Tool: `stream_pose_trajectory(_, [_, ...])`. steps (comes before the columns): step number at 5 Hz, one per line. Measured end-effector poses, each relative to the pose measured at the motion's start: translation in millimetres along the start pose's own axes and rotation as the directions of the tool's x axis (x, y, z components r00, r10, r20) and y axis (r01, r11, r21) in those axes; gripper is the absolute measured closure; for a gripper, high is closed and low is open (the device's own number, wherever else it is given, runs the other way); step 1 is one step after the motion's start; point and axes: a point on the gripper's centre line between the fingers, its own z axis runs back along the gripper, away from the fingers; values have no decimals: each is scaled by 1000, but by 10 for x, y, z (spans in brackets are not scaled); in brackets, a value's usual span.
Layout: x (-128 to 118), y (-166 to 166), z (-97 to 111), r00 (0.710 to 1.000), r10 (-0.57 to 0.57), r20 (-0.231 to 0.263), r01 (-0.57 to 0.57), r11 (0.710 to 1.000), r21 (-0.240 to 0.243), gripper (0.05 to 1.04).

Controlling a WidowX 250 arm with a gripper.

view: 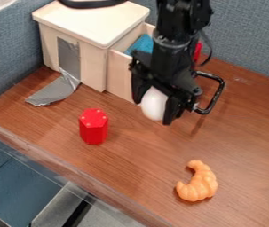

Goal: Move the egg inside the drawer to the table next to the red object

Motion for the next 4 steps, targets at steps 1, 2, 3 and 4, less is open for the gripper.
stream_pose_trajectory(1, [-110,15,-255,999,26,-48,-25,1000,13,234])
stream_pose_trajectory(2, [-148,77,-412,995,36,-89,-32,999,44,234])
stream_pose_trajectory(3, [-234,186,-516,988,88,-129,-81,995,58,234])
stream_pose_trajectory(4, [-295,246,-553,981,124,-150,-115,991,65,234])
